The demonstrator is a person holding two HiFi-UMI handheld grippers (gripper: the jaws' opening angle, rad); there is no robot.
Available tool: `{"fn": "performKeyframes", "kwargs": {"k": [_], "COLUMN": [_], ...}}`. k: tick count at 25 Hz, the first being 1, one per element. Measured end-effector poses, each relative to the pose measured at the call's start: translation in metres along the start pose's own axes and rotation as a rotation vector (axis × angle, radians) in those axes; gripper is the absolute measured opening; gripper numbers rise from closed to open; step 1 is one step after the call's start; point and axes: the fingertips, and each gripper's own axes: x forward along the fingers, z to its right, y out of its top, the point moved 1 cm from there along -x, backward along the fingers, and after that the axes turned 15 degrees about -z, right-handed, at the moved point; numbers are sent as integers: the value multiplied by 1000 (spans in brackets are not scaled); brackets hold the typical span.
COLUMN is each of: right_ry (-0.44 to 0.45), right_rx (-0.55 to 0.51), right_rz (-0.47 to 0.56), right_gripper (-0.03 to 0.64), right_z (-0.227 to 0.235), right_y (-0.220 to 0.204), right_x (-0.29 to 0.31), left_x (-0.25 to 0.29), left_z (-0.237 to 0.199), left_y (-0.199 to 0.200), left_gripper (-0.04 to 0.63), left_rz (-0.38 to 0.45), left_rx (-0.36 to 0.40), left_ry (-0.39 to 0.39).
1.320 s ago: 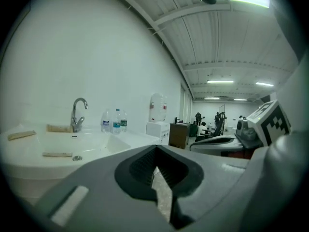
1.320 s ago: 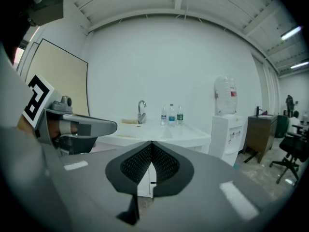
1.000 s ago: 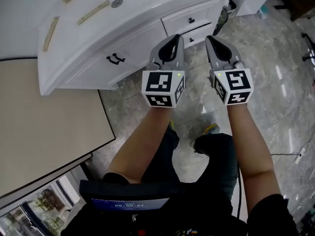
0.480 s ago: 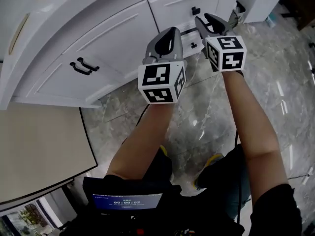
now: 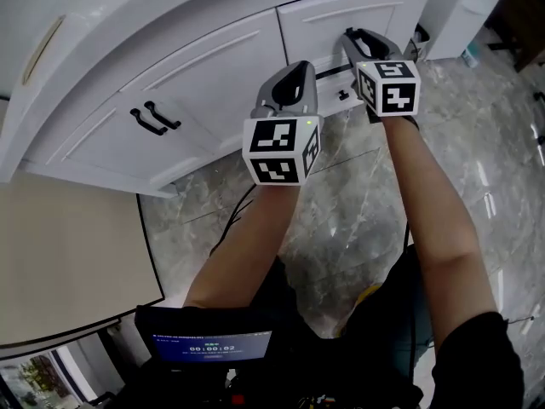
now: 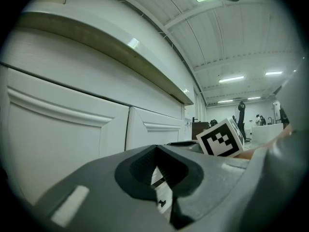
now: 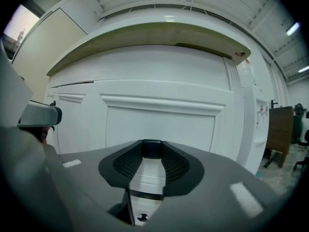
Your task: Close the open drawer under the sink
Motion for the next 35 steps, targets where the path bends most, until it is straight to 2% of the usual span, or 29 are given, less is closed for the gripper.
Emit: {"fn": "performKeyframes", "kwargs": {"k": [13, 35], "right_ry": [6, 9], "right_rx": [29, 39], "right_rz": [-12, 31], "right_gripper": [144, 144], "right_z": [-1, -7], "right_y": [-9, -46], "right_x": [-16, -99], "left_x": [-4, -14], "left_z": [19, 88], "left_y": [-2, -18], "left_gripper": [0, 0], "left_rz": [-12, -29], "left_rx": [11, 48], "left_ry": [-31, -109]}}
